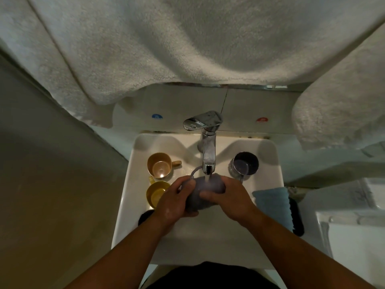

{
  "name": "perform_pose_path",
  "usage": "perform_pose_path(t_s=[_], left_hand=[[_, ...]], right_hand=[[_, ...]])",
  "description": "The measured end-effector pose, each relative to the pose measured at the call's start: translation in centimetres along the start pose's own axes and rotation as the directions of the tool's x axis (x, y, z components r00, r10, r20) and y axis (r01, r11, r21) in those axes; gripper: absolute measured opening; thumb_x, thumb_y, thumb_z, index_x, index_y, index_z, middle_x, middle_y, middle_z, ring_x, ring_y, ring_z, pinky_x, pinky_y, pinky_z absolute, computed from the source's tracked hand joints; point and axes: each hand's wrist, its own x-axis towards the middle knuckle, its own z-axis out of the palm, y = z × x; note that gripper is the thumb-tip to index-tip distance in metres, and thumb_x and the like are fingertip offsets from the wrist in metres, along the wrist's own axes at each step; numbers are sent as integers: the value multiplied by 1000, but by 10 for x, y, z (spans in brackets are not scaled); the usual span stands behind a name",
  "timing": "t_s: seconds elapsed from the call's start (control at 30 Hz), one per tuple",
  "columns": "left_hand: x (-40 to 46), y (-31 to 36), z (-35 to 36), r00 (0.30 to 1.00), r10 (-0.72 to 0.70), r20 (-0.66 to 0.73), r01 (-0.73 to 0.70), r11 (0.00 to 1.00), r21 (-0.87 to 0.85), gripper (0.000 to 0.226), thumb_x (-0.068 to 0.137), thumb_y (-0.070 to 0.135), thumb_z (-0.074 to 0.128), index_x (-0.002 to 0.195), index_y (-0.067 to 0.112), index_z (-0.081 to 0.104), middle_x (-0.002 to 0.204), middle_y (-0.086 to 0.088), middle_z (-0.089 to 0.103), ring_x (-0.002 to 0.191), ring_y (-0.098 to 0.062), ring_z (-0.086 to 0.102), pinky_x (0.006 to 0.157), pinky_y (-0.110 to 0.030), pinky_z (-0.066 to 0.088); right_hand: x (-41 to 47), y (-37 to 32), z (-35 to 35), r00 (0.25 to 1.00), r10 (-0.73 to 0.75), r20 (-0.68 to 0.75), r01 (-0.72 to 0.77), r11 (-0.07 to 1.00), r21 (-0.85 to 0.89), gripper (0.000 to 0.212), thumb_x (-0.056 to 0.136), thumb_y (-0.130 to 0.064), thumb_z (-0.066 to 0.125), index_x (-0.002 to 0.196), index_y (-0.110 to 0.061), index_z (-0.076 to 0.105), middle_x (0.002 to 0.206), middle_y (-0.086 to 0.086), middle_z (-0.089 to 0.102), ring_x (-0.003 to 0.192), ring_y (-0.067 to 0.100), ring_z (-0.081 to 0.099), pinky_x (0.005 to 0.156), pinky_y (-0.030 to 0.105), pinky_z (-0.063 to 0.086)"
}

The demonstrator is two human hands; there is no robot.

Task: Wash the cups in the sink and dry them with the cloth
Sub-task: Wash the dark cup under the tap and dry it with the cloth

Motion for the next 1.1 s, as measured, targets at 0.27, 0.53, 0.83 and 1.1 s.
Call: perform_pose_path(t_s=[0.27,0.53,0.83,1.1], left_hand=[[-1,-5,0,1000,14,18,-16,993,113,68,72,47,83,130,32,51,128,-9,59,103,-30,69,68,-35,63],[-3,-2,1,1000,-2,26,1,1000,20,62,75,54,72,129,30,54,124,-7,60,103,-29,68,77,-46,64],[-1,-4,4,1000,-17,-26,17,1000,5,45,89,53,64,127,30,55,128,-8,60,104,-29,67,74,-44,64],[-2,-4,3,998,-33,-49,33,999,-10,44,86,53,68,122,30,57,127,-11,60,104,-31,67,72,-43,64]], right_hand=[[-7,-1,-1,995,98,11,-99,984,151,23,105,-29,49,96,-27,69,89,-1,73,86,15,69,76,25,55],[-3,-2,-6,994,92,-50,-84,985,149,20,101,-31,57,95,-21,73,89,3,73,86,20,70,76,33,58],[-2,1,-1,994,35,-104,-37,999,-18,13,98,-33,61,92,-25,70,84,-7,68,80,10,65,67,16,49],[-2,-1,3,997,-20,-73,18,1000,-21,11,88,-39,73,93,-32,65,89,-9,69,79,4,65,66,15,49]])
